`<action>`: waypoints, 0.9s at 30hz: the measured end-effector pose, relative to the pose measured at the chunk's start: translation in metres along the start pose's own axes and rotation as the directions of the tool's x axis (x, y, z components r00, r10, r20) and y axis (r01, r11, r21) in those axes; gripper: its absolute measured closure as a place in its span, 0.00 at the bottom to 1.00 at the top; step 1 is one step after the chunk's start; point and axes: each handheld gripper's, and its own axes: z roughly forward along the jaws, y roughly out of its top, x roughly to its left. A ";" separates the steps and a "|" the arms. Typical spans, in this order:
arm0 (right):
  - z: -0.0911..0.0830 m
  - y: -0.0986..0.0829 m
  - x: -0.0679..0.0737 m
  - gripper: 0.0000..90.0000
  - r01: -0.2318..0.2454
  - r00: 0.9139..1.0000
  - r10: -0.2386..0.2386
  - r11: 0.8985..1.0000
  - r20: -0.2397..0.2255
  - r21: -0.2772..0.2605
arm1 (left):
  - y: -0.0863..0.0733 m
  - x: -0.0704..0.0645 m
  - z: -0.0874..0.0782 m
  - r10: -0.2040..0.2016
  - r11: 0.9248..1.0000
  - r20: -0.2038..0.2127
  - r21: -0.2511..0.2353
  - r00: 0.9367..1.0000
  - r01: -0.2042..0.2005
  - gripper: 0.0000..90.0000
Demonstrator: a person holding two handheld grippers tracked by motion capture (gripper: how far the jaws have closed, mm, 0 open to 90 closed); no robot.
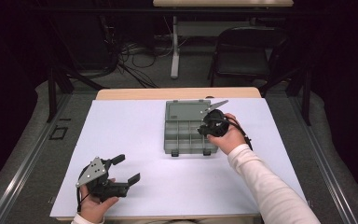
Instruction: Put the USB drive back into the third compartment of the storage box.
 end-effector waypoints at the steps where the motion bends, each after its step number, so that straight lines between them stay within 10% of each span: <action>1: 0.000 0.001 -0.001 0.88 0.003 1.000 -0.003 1.000 -0.002 0.002 | 0.000 0.000 0.000 0.000 1.000 0.000 0.000 1.000 0.000 0.09; 27: 0.030 0.008 -0.013 0.88 -0.056 0.998 0.055 0.998 0.028 0.015 | 0.000 0.000 0.000 -0.001 1.000 0.001 0.002 1.000 0.001 0.09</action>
